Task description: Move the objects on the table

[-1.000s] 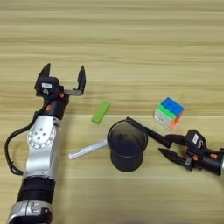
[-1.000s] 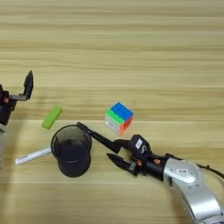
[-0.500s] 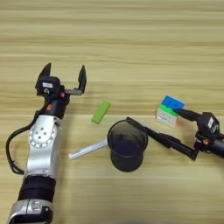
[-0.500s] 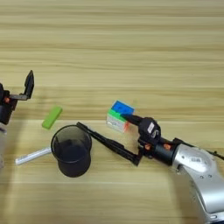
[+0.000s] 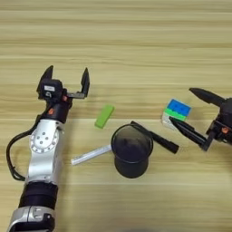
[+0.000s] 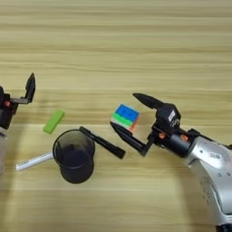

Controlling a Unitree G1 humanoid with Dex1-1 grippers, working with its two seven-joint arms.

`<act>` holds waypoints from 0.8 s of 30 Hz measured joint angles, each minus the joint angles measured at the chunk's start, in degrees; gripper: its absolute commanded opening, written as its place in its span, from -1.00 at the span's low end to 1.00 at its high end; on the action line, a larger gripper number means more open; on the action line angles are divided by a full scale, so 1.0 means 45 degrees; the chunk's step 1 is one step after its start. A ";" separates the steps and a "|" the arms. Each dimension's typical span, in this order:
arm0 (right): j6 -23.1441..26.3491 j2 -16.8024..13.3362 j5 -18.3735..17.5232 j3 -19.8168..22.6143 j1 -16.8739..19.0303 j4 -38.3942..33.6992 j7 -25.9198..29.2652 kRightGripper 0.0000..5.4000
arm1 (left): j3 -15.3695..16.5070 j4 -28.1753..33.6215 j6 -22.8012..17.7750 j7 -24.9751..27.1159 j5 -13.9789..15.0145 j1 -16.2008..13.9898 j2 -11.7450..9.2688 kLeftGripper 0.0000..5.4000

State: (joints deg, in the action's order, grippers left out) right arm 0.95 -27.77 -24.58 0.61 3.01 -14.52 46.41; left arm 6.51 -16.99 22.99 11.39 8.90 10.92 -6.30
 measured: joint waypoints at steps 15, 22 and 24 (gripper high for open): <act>0.0457 -0.0386 0.1702 -0.0631 -0.1965 0.3161 0.0260 0.98 | -0.0002 -0.0004 0.0027 -0.0003 -0.0001 0.0018 0.0004 1.00; 0.0379 -0.0421 0.2202 -0.0853 -0.2710 0.4764 0.0680 0.98 | -0.0008 0.0016 0.0028 -0.0010 -0.0007 0.0016 0.0018 1.00; 0.0330 -0.0413 0.2298 -0.0910 -0.2803 0.5030 0.0780 0.98 | -0.0008 0.0018 0.0028 -0.0012 -0.0010 0.0016 0.0021 1.00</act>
State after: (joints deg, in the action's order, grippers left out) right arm 2.44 -29.63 -14.24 -3.49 -9.60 8.11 49.92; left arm 6.47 -16.91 23.11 11.33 8.86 10.99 -6.21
